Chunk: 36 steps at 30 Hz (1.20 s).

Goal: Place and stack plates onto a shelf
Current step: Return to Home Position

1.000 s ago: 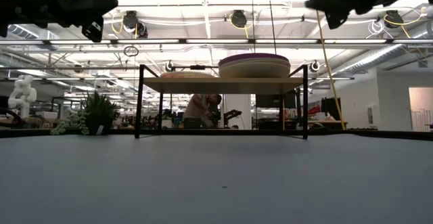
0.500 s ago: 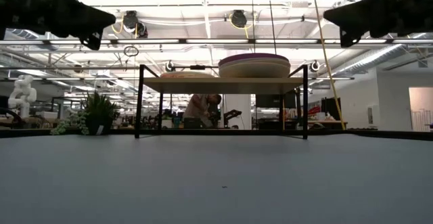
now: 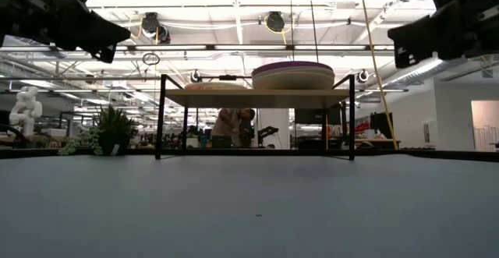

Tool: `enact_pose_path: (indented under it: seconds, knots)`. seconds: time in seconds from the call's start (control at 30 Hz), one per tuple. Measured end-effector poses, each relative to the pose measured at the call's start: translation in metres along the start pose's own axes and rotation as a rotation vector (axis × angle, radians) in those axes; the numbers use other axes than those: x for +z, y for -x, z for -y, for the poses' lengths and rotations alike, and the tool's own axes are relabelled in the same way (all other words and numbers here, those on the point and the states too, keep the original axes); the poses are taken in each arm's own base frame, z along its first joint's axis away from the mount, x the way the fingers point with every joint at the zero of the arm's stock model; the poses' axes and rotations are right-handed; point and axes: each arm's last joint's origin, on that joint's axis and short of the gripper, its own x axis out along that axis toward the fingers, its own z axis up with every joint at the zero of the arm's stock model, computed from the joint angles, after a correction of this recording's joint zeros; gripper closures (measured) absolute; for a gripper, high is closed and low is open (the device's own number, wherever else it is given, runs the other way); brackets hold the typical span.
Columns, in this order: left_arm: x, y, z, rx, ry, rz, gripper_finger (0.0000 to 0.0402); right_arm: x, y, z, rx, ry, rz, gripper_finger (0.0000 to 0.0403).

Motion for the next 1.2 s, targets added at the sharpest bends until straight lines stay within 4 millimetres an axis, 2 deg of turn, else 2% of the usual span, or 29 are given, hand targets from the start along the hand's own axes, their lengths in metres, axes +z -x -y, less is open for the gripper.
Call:
enact_pose_path:
  seconds: [0.3, 0.93, 1.2]
  knots:
    - [0.004, 0.001, 0.000, -0.014, -0.017, 0.042, 0.0400, -0.002, 0.000, 0.009, -0.013, -0.012, 0.005, 0.0403]
    - [0.007, 0.022, -0.001, -0.030, -0.077, 0.103, 0.0400, -0.009, 0.000, 0.014, -0.049, 0.011, -0.065, 0.0403]
    - [-0.026, 0.016, -0.001, -0.028, -0.068, 0.158, 0.0400, -0.012, 0.000, 0.014, -0.049, 0.001, -0.094, 0.0403]
